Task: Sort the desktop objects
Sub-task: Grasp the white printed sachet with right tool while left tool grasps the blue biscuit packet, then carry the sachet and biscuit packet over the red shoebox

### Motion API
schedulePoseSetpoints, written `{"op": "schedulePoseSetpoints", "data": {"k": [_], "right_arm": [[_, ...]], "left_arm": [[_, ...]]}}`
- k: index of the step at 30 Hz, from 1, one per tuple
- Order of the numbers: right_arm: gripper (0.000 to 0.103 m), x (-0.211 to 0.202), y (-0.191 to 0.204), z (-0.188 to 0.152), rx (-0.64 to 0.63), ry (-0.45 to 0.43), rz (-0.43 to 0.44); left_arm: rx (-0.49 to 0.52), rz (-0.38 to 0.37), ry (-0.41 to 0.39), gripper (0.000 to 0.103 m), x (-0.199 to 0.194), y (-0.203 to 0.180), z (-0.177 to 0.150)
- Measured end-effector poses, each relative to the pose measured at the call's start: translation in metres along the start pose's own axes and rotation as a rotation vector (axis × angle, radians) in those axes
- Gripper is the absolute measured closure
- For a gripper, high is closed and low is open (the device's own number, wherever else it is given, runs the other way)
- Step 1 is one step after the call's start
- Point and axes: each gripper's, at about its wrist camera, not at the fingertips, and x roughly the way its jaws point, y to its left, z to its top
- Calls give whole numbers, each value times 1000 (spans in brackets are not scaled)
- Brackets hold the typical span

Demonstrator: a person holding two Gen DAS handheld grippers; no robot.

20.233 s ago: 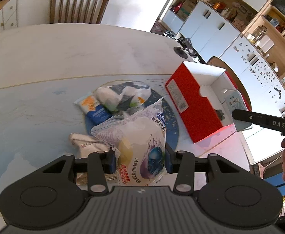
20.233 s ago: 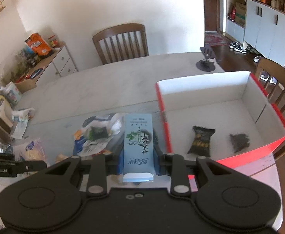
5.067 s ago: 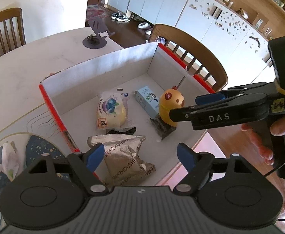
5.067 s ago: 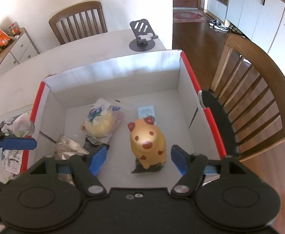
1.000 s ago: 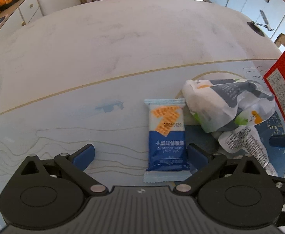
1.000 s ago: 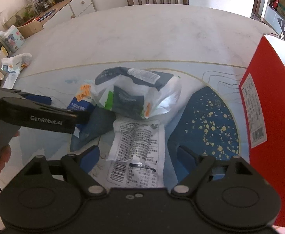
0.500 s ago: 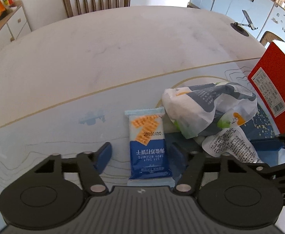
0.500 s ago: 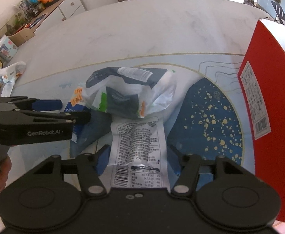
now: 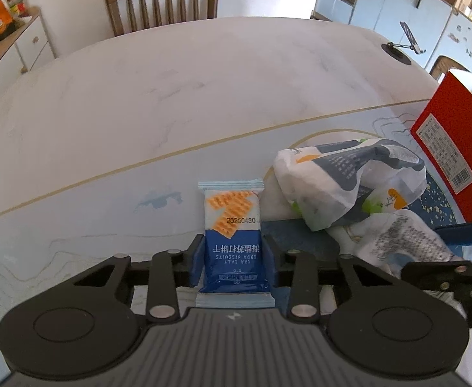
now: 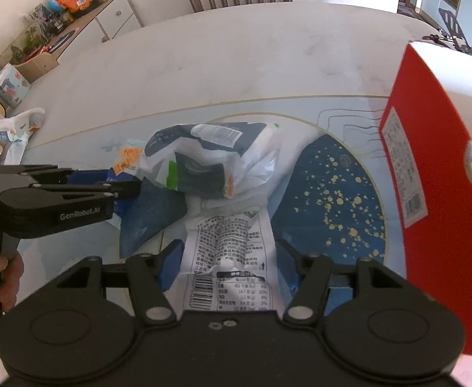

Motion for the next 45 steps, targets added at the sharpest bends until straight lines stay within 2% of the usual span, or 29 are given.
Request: {"op": "schedulePoseSetpoints", "data": {"k": [6, 19, 34, 45], "right_arm": [[42, -13, -6, -4, 19, -15, 1], [42, -40, -13, -8, 23, -58, -8], [43, -84, -26, -12, 39, -122, 14], [43, -122, -42, -14, 39, -189, 19]], "left_arm": [[-38, -24, -5, 68, -10, 8, -8], [-49, -59, -26, 68, -46, 6, -17], [11, -106, -37, 68, -90, -22, -17], [70, -151, -54, 68, -110, -60, -13]]}}
